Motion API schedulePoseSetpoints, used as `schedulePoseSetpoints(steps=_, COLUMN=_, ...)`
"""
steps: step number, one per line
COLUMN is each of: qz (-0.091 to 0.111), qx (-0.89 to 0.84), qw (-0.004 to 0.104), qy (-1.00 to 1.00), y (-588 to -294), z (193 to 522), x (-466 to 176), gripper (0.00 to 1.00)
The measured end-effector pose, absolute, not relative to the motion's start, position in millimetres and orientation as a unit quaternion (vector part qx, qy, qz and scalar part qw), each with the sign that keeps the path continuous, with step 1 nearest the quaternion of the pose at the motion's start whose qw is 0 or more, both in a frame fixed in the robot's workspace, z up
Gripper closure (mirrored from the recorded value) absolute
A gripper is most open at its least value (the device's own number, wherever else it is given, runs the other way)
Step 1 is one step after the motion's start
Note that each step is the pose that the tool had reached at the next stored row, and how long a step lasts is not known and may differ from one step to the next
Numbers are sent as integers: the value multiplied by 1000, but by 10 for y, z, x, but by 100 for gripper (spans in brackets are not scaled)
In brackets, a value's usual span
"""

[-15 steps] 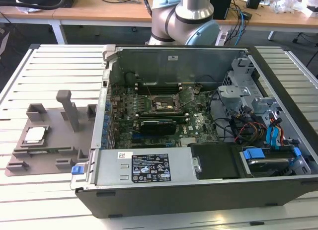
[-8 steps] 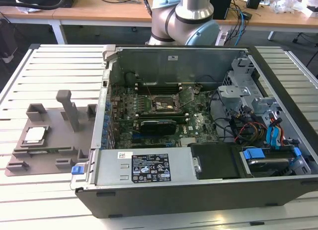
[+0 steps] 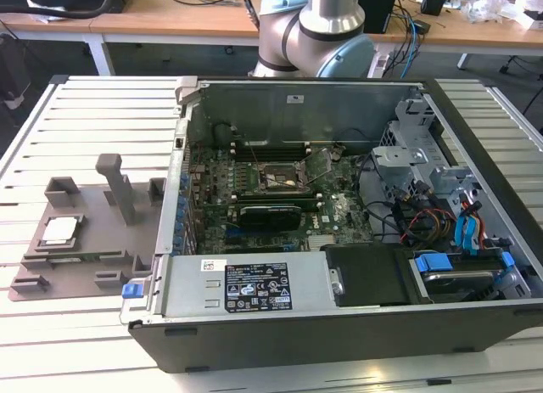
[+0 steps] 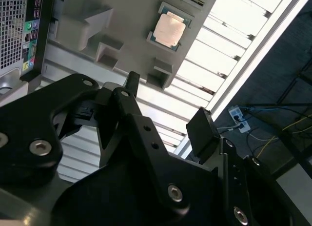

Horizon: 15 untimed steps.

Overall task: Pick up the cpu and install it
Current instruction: 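Pick up the cpu and move it towards the insertion slot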

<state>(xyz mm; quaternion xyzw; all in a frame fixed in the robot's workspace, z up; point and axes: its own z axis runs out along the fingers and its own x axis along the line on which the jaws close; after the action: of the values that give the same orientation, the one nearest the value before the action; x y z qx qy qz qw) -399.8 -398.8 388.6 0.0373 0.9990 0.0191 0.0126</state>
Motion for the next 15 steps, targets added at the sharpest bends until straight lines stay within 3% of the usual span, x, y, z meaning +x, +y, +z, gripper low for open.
schedulePoseSetpoints(steps=15, qz=19, qx=37, qw=13, qy=999, y=-3988, z=3762, x=-3998, gripper=34)
